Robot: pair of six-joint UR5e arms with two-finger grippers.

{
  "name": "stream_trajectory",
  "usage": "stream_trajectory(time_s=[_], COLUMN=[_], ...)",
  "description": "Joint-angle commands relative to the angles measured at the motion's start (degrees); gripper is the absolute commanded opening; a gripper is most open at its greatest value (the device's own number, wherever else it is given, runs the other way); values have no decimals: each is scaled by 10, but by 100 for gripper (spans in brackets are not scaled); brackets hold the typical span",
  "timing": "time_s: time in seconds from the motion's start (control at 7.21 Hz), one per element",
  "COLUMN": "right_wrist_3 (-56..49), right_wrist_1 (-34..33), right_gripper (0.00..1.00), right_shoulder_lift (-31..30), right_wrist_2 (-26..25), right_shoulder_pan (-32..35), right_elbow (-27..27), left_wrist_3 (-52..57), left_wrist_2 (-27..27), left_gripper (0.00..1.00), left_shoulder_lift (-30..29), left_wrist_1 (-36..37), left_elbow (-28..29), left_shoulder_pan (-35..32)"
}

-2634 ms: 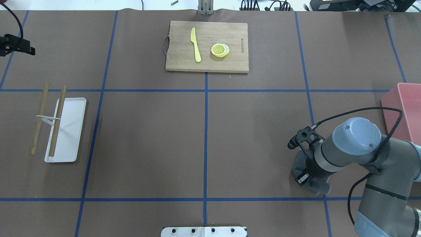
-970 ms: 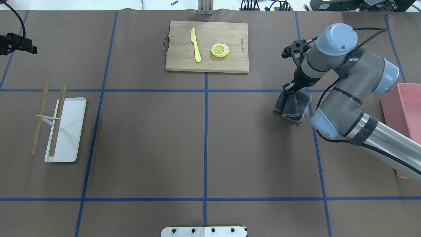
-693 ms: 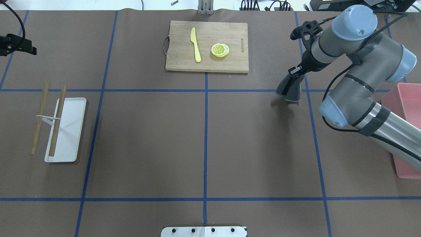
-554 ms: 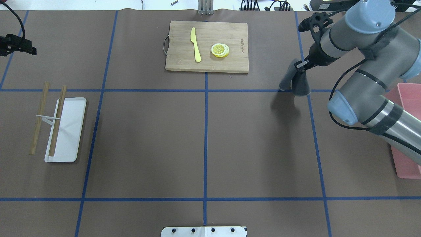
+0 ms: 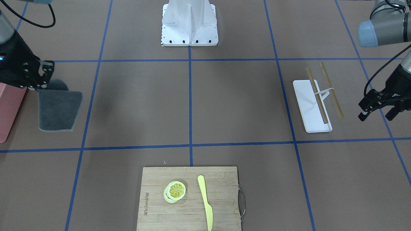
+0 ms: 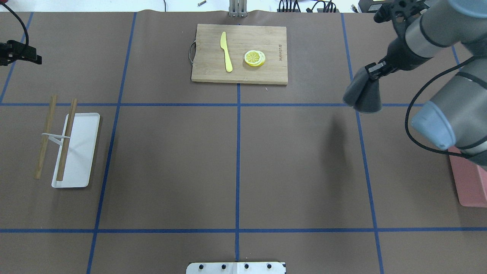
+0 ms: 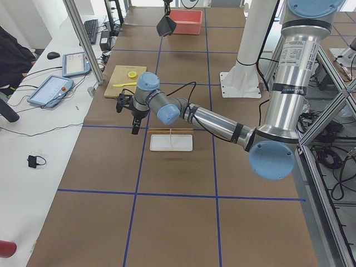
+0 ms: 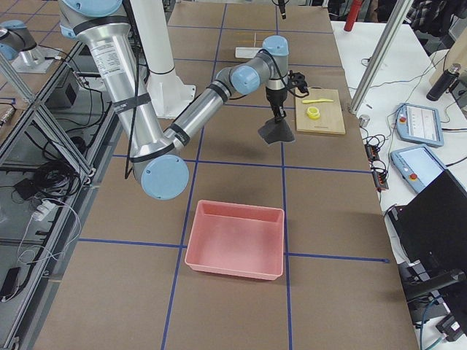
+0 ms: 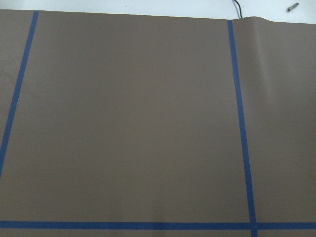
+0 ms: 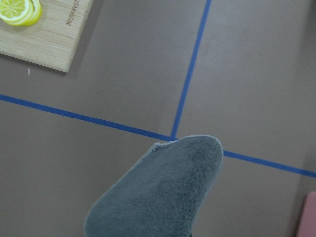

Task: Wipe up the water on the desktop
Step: 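Lift the towel with the right gripper and drop it into the pink bin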

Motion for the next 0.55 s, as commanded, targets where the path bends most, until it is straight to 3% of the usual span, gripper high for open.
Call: stream_trajectory(time_s=[0.0, 0.42], right_wrist_3=[-173, -350], right_wrist_1=[-97, -85], right_gripper=[0, 0], right_shoulder_lift=[-73, -190], right_wrist_2=[3, 0], right_shoulder_pan=[86, 154], right_elbow=[35, 0], left_wrist_3=[1, 2], left_wrist_2=[1, 1], left_gripper=[98, 98], left_shoulder_lift=[0, 5], left_wrist_1=[1, 2], left_elbow=[-1, -1], left_shoulder_pan=[2, 4])
